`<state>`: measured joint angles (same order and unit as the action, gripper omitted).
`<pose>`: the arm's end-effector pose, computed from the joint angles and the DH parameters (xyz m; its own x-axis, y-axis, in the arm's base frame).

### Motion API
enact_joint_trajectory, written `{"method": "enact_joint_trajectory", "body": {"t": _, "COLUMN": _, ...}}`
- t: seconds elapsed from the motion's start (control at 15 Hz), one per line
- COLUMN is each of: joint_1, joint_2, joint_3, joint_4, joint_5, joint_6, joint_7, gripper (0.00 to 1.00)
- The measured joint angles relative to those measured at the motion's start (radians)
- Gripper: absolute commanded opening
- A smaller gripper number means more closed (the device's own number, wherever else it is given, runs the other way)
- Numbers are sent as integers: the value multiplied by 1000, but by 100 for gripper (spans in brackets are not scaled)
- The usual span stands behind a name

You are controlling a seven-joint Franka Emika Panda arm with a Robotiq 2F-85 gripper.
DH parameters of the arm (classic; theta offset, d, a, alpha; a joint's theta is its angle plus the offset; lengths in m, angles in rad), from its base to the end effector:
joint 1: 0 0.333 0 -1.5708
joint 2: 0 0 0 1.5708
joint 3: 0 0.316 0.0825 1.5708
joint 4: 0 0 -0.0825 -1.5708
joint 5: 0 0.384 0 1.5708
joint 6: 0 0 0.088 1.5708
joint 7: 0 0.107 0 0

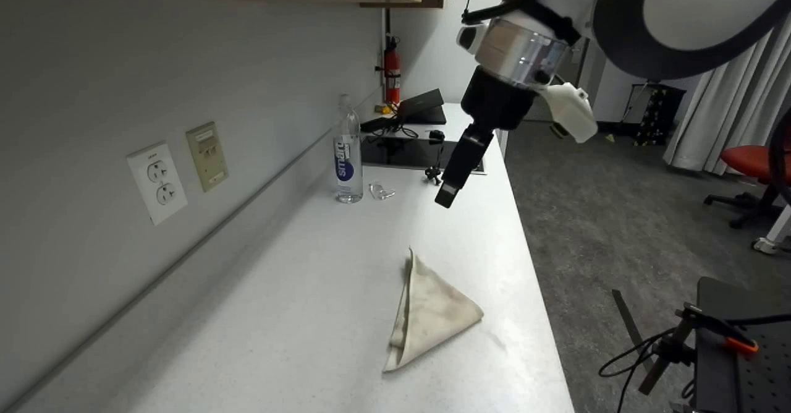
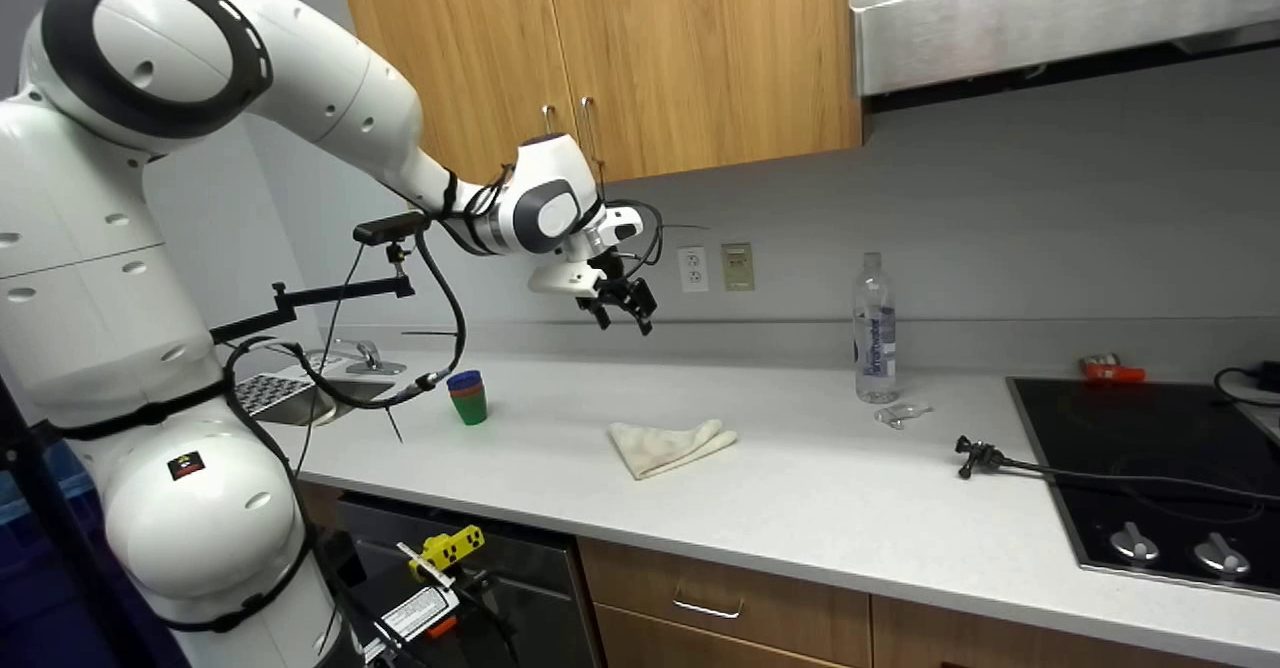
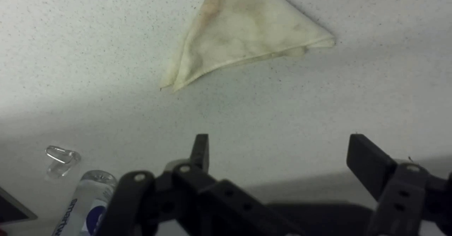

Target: Fold the cloth on the countertop into a triangle twice

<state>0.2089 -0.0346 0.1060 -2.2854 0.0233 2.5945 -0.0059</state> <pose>0.5144 0.1673 0.4032 0.8992 0.2794 0.3368 0.3010 -0.9536 -0.0125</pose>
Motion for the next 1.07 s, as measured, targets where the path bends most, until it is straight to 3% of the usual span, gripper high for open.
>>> {"method": "enact_joint_trajectory", "body": {"t": 0.4, "joint_1": 0, "joint_2": -124, "joint_3": 2, "joint_4": -76, "joint_5": 180, "joint_6": 18, "joint_7": -161, "gripper": 100}}
{"method": "enact_joint_trajectory", "body": {"t": 1.07, "joint_1": 0, "joint_2": -157, "joint_3": 2, "joint_4": -104, "joint_5": 198, "joint_6": 18, "joint_7": -179, "gripper": 100}}
